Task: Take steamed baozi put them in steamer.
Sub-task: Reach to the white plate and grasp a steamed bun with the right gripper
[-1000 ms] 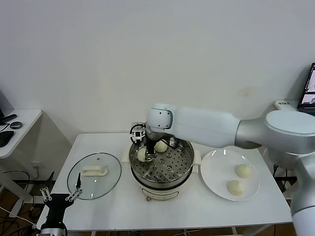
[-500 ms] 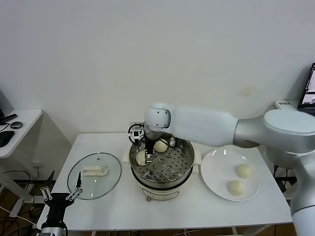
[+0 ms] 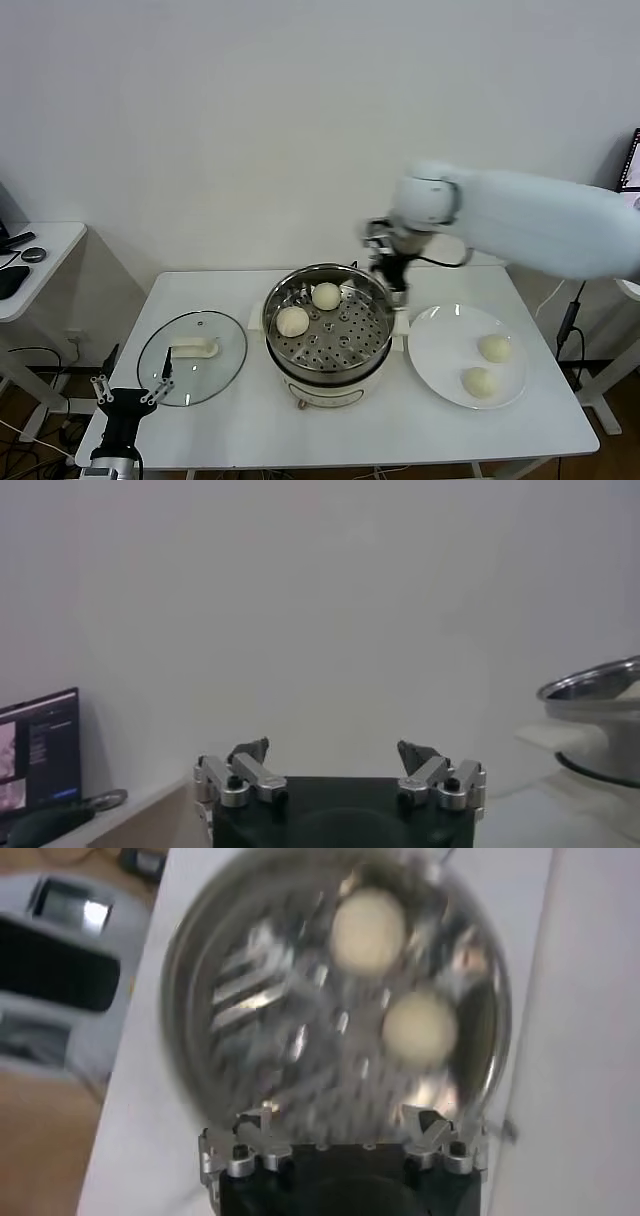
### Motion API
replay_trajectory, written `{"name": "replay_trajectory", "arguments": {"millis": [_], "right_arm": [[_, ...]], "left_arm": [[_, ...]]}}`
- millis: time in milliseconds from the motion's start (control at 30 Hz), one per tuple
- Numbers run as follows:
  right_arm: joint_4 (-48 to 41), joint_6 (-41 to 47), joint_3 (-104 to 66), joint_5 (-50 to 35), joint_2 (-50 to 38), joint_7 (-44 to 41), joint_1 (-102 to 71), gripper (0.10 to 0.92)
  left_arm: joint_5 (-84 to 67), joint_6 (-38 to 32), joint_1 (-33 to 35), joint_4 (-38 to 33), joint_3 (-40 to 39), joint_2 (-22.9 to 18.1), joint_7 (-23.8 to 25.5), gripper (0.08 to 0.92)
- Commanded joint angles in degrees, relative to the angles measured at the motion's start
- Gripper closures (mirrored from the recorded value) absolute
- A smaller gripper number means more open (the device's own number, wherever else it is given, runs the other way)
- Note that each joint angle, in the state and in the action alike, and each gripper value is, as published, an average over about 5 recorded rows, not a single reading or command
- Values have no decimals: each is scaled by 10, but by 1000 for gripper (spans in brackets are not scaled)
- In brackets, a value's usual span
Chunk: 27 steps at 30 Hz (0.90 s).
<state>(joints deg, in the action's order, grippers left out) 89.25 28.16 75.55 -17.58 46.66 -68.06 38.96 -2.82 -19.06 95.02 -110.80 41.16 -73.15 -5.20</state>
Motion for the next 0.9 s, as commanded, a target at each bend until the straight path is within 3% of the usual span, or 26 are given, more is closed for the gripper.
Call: {"name": "replay_trajectory", "arguments": {"millis": [33,233,400,900], "right_arm": [[82,-106,-113,168,-265,-66,-138,203],[49,-142,-384,246,-334,-54,-450,203],[9,-162,-531,287,-320,-31,-647,203],[-93,-179,-498,312,-187,16,-611,203]], "left_arm": [[3,2,0,1,-3,-2,1,177],[10,5,3,-3,-1,-5,2,177],[14,4,11,-3,3,-10,2,177],[27,2,27,-10,13,-23,2,177]]}}
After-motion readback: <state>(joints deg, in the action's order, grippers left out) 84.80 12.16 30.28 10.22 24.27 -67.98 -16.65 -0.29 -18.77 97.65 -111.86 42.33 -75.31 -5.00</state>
